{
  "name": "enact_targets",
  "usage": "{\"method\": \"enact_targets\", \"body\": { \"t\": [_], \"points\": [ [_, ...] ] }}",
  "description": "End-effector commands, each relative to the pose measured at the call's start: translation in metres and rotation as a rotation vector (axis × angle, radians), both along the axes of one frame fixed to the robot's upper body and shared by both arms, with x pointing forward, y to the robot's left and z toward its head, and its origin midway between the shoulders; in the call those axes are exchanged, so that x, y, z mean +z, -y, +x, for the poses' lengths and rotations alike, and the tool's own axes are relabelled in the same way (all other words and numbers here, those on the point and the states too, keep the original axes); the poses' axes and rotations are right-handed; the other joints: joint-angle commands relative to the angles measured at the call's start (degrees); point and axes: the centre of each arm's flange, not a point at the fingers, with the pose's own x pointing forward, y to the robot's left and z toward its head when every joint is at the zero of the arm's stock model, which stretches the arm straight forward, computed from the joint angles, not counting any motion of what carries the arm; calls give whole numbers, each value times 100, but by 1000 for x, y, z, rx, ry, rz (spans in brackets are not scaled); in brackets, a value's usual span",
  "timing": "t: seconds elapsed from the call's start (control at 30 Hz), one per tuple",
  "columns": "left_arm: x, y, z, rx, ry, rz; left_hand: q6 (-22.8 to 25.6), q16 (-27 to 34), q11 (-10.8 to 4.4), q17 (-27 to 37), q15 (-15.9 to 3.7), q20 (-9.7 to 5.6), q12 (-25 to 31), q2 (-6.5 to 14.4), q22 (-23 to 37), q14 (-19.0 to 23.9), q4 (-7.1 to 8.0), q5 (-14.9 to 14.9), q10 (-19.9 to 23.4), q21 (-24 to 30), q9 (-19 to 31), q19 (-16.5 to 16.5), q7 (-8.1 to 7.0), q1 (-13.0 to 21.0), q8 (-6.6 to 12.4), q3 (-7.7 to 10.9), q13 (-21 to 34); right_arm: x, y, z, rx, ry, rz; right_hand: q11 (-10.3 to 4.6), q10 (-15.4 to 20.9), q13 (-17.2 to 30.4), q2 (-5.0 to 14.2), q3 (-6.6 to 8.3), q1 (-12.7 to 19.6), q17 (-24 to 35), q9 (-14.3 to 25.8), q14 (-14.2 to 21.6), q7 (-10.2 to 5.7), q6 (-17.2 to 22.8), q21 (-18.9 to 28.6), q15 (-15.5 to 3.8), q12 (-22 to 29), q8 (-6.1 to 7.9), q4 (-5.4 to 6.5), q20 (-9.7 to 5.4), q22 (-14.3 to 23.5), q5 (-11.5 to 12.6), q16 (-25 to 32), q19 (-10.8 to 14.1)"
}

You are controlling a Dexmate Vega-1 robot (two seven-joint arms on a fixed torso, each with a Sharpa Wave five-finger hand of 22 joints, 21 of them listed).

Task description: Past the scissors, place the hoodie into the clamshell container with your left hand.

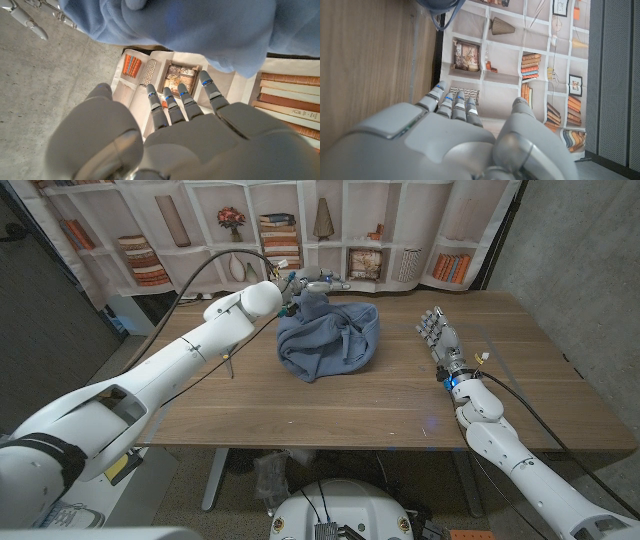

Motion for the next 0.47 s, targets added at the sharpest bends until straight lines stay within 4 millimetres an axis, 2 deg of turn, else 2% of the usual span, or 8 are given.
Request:
{"method": "enact_targets", "body": {
  "t": [0.03,0.47],
  "points": [
    [16,0,-22,-12,45,-5,37,46,-11,-13,-16,5,51,63,22,37,10,25,33,-30,16,-18,15,-7,6,-27,-5,7,-7,-7,-6,11,-25,5,47,28,31,14,10,20,23,30,2,39,-12,22,-8,-19,-15,15,31,-17,0,13],
    [31,-5,-36,-21,81,-18,83,62,-5,-68,-23,1,64,123,24,61,7,49,44,-56,14,7,16,-19,4,-31,-50,13,-20,-6,4,-1,-47,4,40,28,35,14,9,20,23,29,2,39,-12,18,-11,-19,-20,11,31,-18,0,12]
  ]
}}
